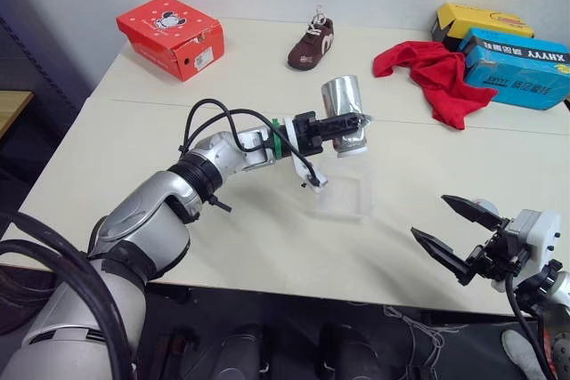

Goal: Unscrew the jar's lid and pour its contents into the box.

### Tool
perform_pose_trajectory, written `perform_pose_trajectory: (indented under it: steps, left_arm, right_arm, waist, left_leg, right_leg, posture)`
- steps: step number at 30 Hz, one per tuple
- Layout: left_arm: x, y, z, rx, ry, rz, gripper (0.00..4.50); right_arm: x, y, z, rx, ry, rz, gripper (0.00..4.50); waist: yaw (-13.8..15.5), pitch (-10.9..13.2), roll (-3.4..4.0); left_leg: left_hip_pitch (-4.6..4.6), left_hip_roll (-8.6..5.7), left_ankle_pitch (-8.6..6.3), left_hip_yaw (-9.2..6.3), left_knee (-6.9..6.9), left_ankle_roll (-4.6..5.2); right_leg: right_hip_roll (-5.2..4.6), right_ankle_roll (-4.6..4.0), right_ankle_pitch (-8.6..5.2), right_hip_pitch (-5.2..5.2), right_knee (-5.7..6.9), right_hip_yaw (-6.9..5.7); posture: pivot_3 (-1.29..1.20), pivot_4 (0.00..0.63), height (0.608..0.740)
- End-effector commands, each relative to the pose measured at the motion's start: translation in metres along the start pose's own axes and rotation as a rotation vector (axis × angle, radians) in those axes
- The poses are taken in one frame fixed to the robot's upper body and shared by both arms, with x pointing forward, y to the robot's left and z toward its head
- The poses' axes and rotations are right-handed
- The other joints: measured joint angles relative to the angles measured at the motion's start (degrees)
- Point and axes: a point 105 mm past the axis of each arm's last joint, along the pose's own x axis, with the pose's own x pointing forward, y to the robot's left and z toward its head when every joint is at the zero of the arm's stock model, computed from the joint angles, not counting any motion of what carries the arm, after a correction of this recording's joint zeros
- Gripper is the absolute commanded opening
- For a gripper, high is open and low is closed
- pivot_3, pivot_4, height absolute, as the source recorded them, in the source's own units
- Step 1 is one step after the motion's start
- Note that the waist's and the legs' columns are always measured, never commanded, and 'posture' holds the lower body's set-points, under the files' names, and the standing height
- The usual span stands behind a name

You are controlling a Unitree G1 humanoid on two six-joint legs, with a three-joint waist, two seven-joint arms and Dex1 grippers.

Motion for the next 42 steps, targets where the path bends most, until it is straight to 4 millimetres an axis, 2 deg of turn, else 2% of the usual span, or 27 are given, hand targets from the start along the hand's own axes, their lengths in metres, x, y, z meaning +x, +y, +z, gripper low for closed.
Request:
perform_pose_trajectory:
  steps: [1, 4, 6, 9, 12, 16, 20, 23, 27, 29, 32, 34, 39, 42]
  left_arm:
    - [-0.003, 0.009, -0.024, -0.668, 0.192, 0.009, 2.34]
    - [-0.012, 0.006, -0.043, -1.22, 0.259, -0.02, 2.34]
    - [-0.019, 0.002, -0.043, -1.493, 0.228, -0.078, 2.34]
    - [-0.032, -0.01, -0.04, -1.753, 0.231, -0.175, 2.34]
    - [-0.039, -0.019, -0.037, -1.942, 0.275, -0.201, 2.34]
    - [-0.04, -0.016, -0.028, -1.938, 0.244, -0.215, 2.34]
    - [-0.04, -0.017, -0.02, -1.775, 0.235, -0.235, 2.34]
    - [-0.037, -0.009, -0.025, -1.478, 0.261, -0.177, 2.34]
    - [-0.031, 0.0, -0.031, -0.982, 0.309, -0.161, 2.34]
    - [-0.028, 0.005, -0.028, -0.795, 0.275, -0.145, 2.34]
    - [-0.017, 0.022, -0.021, -0.375, 0.211, -0.098, 2.34]
    - [-0.011, 0.028, -0.015, -0.171, 0.161, -0.066, 2.34]
    - [0.001, 0.032, -0.005, 0.295, 0.047, 0.015, 2.34]
    - [0.008, 0.032, -0.005, 0.468, 0.016, 0.058, 2.34]
  right_arm:
    - [0.002, 0.002, 0.006, -0.008, -0.028, 0.007, 4.48]
    - [0.002, 0.003, 0.005, -0.002, -0.027, 0.01, 4.48]
    - [0.003, 0.003, 0.005, 0.001, -0.027, 0.01, 4.48]
    - [0.003, 0.003, 0.003, 0.006, -0.024, 0.01, 4.48]
    - [0.003, 0.003, 0.002, 0.008, -0.023, 0.012, 4.48]
    - [0.001, 0.003, 0.0, 0.008, -0.022, 0.012, 4.48]
    - [0.002, 0.003, -0.001, 0.008, -0.02, 0.017, 4.48]
    - [0.002, 0.004, -0.002, 0.008, -0.019, 0.02, 4.48]
    - [0.002, 0.005, -0.002, 0.01, -0.017, 0.022, 4.48]
    - [0.003, 0.005, -0.002, 0.01, -0.017, 0.023, 4.48]
    - [0.004, 0.006, -0.001, 0.011, -0.02, 0.025, 4.48]
    - [0.005, 0.007, -0.001, 0.011, -0.021, 0.026, 4.48]
    - [0.007, 0.007, 0.0, 0.012, -0.025, 0.027, 4.48]
    - [0.007, 0.008, 0.0, 0.015, -0.026, 0.025, 4.48]
  waist:
    - [-0.3, -0.1, 0.12]
    - [-0.5, -0.1, 0.11]
    - [-1.1, 0.0, 0.11]
    - [-1.4, 0.0, 0.11]
    - [-1.4, 0.0, 0.09]
    - [-1.4, 0.0, 0.09]
    - [-1.2, 0.0, 0.09]
    - [-1.2, 0.0, 0.09]
    - [-1.2, 0.0, 0.1]
    - [-1.1, 0.0, 0.1]
    - [-1.0, 0.0, 0.09]
    - [-0.9, 0.0, 0.09]
    - [-0.1, 0.0, 0.09]
    - [0.3, 0.0, 0.09]
  left_leg:
    - [0.01, -0.01, 0.0, -0.02, 0.01, 0.0]
    - [0.0, -0.04, 0.0, -0.1, 0.2, -0.02]
    - [-0.09, -0.06, 0.01, -0.12, 0.4, -0.01]
    - [0.03, -0.07, 0.02, -0.06, 0.45, 0.01]
    - [0.14, -0.07, 0.05, 0.06, 0.5, 0.07]
    - [0.13, -0.06, 0.05, 0.05, 0.54, 0.09]
    - [0.12, -0.07, 0.04, 0.01, 0.56, 0.08]
    - [0.12, -0.08, 0.03, 0.01, 0.55, 0.06]
    - [0.12, -0.07, 0.01, 0.01, 0.53, 0.04]
    - [0.12, -0.07, 0.0, 0.01, 0.5, 0.03]
    - [0.11, -0.07, -0.02, 0.02, 0.46, 0.03]
    - [0.11, -0.08, -0.05, 0.03, 0.43, 0.07]
    - [0.09, -0.07, -0.15, 0.09, 0.37, 0.12]
    - [0.02, -0.07, -0.15, 0.15, 0.32, 0.15]
  right_leg:
    - [-0.03, -0.01, 0.0, 0.0, -0.08, -0.02]
    - [-0.04, -0.06, -0.03, 0.05, 0.18, -0.4]
    - [0.45, -0.05, -0.03, 0.12, 0.3, -0.69]
    - [0.58, -0.03, -0.02, 0.22, 0.47, -0.66]
    - [0.61, -0.01, -0.01, 0.24, 0.6, -0.51]
    - [0.6, 0.02, 0.0, 0.22, 0.67, -0.41]
    - [0.57, 0.02, 0.0, 0.22, 0.66, -0.4]
    - [0.57, 0.01, 0.01, 0.22, 0.65, -0.37]
    - [0.53, 0.01, 0.01, 0.22, 0.59, -0.37]
    - [0.53, 0.01, 0.01, 0.21, 0.57, -0.36]
    - [0.51, 0.02, 0.02, 0.19, 0.54, -0.36]
    - [0.49, 0.04, 0.02, 0.19, 0.5, -0.36]
    - [0.49, 0.05, 0.03, 0.12, 0.48, -0.28]
    - [0.5, 0.05, 0.03, 0.02, 0.48, -0.24]
  posture:
    - [0.0, 0.15, 0.74]
    - [0.0, 0.15, 0.74]
    - [0.0, 0.15, 0.74]
    - [0.0, 0.15, 0.74]
    - [0.0, 0.15, 0.74]
    - [0.0, 0.15, 0.74]
    - [0.0, 0.15, 0.74]
    - [0.0, 0.15, 0.74]
    - [0.0, 0.15, 0.74]
    - [0.0, 0.15, 0.74]
    - [0.0, 0.15, 0.74]
    - [0.0, 0.15, 0.74]
    - [0.0, 0.15, 0.74]
    - [0.0, 0.15, 0.74]
